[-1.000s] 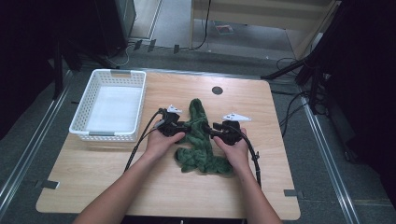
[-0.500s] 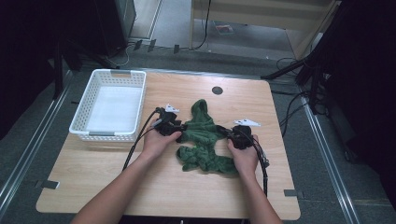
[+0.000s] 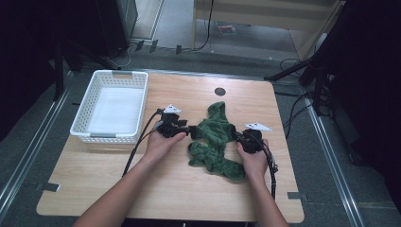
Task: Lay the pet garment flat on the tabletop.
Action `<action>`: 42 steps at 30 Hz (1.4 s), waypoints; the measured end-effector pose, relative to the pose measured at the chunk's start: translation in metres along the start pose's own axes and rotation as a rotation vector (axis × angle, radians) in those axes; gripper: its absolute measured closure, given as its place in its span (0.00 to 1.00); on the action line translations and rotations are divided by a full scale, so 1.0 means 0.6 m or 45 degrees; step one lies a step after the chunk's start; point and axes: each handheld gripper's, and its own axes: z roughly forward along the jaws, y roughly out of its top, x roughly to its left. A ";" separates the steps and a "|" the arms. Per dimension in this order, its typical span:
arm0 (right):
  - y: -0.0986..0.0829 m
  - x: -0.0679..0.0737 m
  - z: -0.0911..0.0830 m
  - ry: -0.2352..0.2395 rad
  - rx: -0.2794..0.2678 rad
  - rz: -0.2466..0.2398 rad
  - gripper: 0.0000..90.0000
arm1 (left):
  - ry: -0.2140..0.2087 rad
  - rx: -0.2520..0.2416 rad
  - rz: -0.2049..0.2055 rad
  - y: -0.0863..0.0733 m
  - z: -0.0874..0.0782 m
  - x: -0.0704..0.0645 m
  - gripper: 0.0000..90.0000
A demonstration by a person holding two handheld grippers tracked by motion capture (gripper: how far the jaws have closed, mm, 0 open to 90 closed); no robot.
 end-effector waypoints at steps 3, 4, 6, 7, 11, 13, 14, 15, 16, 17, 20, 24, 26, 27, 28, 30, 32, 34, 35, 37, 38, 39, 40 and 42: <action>0.002 0.008 0.005 0.008 -0.004 -0.027 0.97 | -0.005 -0.019 -0.033 0.001 0.006 -0.002 0.49; 0.002 0.011 0.006 0.012 -0.006 -0.029 0.97 | 0.003 -0.019 -0.047 0.000 0.008 -0.002 0.51; 0.002 0.013 0.009 0.004 -0.011 -0.044 0.97 | 0.063 0.016 -0.003 -0.002 0.016 -0.006 0.64; 0.002 0.013 0.010 0.000 -0.013 -0.042 0.97 | 0.083 0.044 0.030 -0.003 0.020 -0.008 0.73; 0.012 0.014 0.017 -0.003 0.007 -0.034 0.97 | 0.086 0.073 0.099 -0.008 0.020 -0.008 0.93; 0.022 0.023 0.026 -0.008 0.027 -0.078 0.97 | 0.137 0.087 0.105 -0.010 0.020 -0.003 0.95; 0.027 0.029 0.032 -0.005 0.036 -0.102 0.97 | 0.175 0.092 0.100 -0.011 0.020 0.002 0.95; 0.032 0.034 0.038 -0.009 0.036 -0.125 0.97 | 0.205 0.093 0.075 -0.013 0.018 0.008 0.95; 0.036 0.038 0.044 -0.016 0.034 -0.135 0.97 | 0.215 0.082 0.033 -0.013 0.016 0.015 0.95; 0.039 0.040 0.049 -0.017 0.030 -0.128 0.98 | 0.239 0.082 0.018 -0.013 0.012 0.019 0.96; 0.045 0.033 0.058 -0.076 0.010 -0.084 0.98 | 0.317 0.080 0.017 -0.014 0.006 0.029 0.96; 0.043 0.019 0.055 -0.109 -0.003 -0.079 0.99 | 0.328 0.063 -0.015 -0.015 0.001 0.036 0.96; 0.042 0.016 0.054 -0.109 -0.005 -0.067 0.99 | 0.307 0.045 -0.007 -0.016 0.001 0.033 0.96; 0.043 0.016 0.054 -0.097 -0.001 -0.070 0.98 | 0.284 0.020 -0.006 -0.016 0.001 0.031 0.94; 0.044 0.016 0.053 -0.047 -0.002 -0.063 0.96 | 0.269 0.006 -0.012 -0.016 -0.001 0.029 0.88; 0.046 0.017 0.047 0.076 -0.032 -0.053 0.77 | 0.276 -0.002 -0.031 -0.016 -0.004 0.023 0.64; 0.050 0.022 0.032 0.077 -0.066 -0.075 0.62 | 0.257 -0.009 -0.052 -0.014 -0.014 0.018 0.47; 0.054 0.024 0.011 0.092 -0.107 -0.074 0.57 | 0.218 -0.030 -0.061 -0.010 -0.030 0.013 0.40; 0.055 0.025 -0.002 0.101 -0.131 -0.075 0.55 | 0.196 -0.047 -0.063 -0.009 -0.039 0.010 0.39; 0.051 0.024 -0.028 0.113 -0.173 -0.079 0.54 | 0.182 -0.061 -0.043 -0.010 -0.056 0.001 0.38; 0.047 0.025 -0.040 0.114 -0.178 -0.071 0.54 | 0.174 -0.071 -0.035 -0.013 -0.063 -0.004 0.38; 0.040 0.026 -0.051 0.114 -0.178 -0.072 0.54 | 0.166 -0.075 -0.024 -0.016 -0.070 -0.010 0.38; 0.032 0.027 -0.060 0.120 -0.175 -0.074 0.53 | 0.160 -0.073 -0.007 -0.020 -0.077 -0.015 0.38; 0.013 0.031 -0.079 0.139 -0.156 -0.092 0.53 | 0.139 -0.070 -0.005 -0.033 -0.086 -0.028 0.39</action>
